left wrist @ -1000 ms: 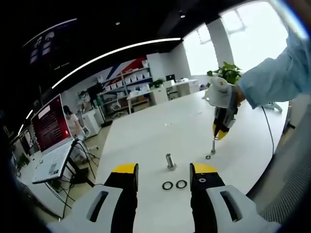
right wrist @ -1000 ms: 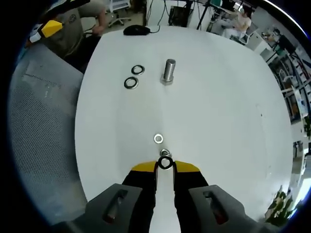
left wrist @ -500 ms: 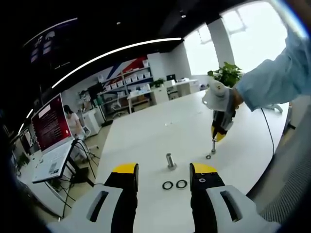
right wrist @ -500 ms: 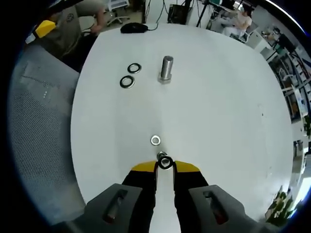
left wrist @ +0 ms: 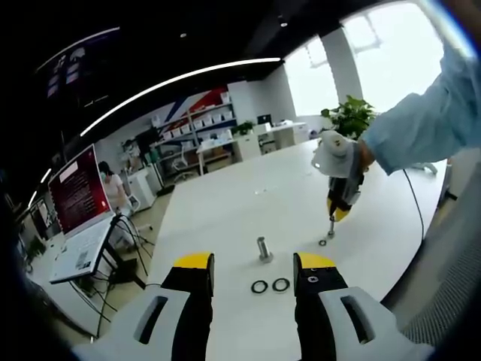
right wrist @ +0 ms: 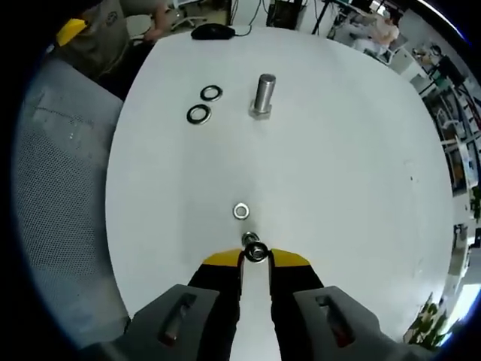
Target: Place the washer onto the threaded stud by aligning its center hole with the stud, sliding it down to the base, and recovering from edge contact or off-axis alignment until the washer reaches the visible bottom stop.
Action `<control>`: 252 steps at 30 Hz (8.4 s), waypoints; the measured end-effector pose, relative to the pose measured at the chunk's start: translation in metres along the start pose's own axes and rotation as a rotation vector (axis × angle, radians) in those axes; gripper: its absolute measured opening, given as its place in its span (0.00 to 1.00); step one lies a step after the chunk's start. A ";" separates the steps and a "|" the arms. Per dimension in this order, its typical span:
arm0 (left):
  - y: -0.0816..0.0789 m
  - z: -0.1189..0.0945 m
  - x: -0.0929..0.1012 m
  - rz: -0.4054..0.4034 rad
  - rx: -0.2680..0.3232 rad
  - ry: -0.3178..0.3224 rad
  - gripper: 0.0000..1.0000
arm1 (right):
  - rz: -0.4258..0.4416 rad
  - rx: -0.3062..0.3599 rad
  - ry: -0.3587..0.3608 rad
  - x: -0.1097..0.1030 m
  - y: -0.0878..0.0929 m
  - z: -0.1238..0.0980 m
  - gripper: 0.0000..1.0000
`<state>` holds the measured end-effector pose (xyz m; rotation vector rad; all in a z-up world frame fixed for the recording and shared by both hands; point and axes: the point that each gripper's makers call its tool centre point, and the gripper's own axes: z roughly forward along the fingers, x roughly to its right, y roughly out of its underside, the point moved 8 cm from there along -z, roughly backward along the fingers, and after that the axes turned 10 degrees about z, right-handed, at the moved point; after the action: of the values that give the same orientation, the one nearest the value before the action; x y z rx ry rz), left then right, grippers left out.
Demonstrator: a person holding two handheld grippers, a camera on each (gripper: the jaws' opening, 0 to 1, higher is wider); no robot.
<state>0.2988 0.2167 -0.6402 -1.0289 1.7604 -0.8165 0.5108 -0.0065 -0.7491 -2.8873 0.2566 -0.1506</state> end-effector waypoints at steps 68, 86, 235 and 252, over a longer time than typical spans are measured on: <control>0.003 0.002 0.000 -0.004 -0.022 0.016 0.40 | -0.074 0.019 -0.109 -0.015 -0.018 0.047 0.25; 0.004 0.003 0.001 -0.002 -0.033 0.016 0.40 | -0.136 0.031 -0.094 -0.017 -0.026 0.048 0.23; 0.003 0.003 0.001 0.001 -0.016 0.020 0.40 | -0.079 -0.029 -0.064 0.001 -0.002 0.012 0.13; 0.003 0.004 0.002 0.010 -0.024 0.030 0.40 | -0.071 0.016 -0.058 0.000 0.001 -0.001 0.15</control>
<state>0.3009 0.2156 -0.6446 -1.0277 1.8033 -0.8094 0.5106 -0.0077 -0.7481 -2.8804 0.1420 -0.0812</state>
